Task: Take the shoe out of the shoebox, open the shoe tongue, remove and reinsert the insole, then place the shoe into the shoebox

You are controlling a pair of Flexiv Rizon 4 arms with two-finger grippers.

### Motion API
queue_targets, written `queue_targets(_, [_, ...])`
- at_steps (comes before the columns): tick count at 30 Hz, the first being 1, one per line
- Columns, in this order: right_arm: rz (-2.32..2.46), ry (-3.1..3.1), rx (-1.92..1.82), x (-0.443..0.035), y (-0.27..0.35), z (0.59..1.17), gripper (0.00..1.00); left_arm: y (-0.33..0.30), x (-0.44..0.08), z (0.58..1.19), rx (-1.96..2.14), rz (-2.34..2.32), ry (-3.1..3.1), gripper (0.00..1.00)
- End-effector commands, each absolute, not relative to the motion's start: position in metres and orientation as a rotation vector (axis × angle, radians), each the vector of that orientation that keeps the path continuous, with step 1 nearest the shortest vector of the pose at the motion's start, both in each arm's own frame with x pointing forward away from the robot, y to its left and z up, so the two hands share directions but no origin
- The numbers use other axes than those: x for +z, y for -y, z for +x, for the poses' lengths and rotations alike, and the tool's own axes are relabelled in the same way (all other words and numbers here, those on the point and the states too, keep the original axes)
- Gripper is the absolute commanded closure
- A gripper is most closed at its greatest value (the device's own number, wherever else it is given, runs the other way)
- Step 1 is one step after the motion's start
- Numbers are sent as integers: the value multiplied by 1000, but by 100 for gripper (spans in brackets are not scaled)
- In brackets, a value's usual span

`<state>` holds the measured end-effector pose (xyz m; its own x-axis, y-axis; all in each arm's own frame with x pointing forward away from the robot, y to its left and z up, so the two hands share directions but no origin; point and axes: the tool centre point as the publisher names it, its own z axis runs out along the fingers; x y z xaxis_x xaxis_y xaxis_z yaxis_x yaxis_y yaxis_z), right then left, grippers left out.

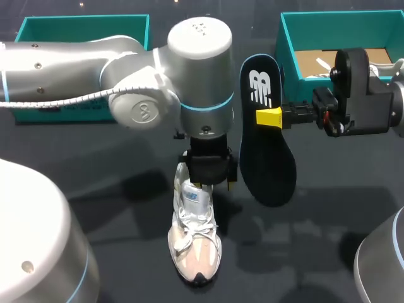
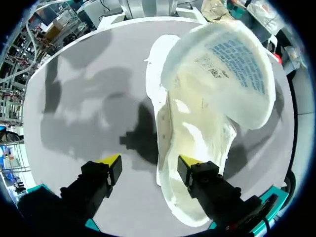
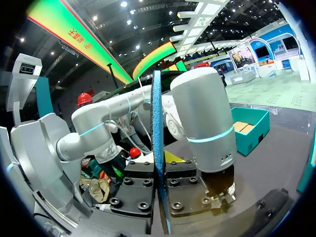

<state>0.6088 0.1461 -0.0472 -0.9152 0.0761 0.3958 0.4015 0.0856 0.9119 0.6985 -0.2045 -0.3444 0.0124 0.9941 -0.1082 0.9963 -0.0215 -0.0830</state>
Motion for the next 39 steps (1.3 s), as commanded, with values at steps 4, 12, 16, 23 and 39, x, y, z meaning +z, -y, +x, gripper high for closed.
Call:
queue_targets(4, [-483, 2118, -1912, -48, -147, 608, 100, 168, -264, 707, -435, 2023, -1981, 0])
queue_targets(12, [-483, 2118, -1912, -48, -147, 608, 100, 168, -264, 707, -435, 2023, -1981, 0])
queue_targets(16, [-483, 2118, -1912, -48, -147, 608, 100, 168, -264, 707, -435, 2023, -1981, 0])
queue_targets(23, [-483, 2118, -1912, -48, -147, 608, 100, 167, -254, 725, -530, 1831, -1933, 0])
queue_targets(39, [-483, 2118, -1912, -48, -147, 608, 100, 175, -185, 741, -835, 1614, -1586, 0])
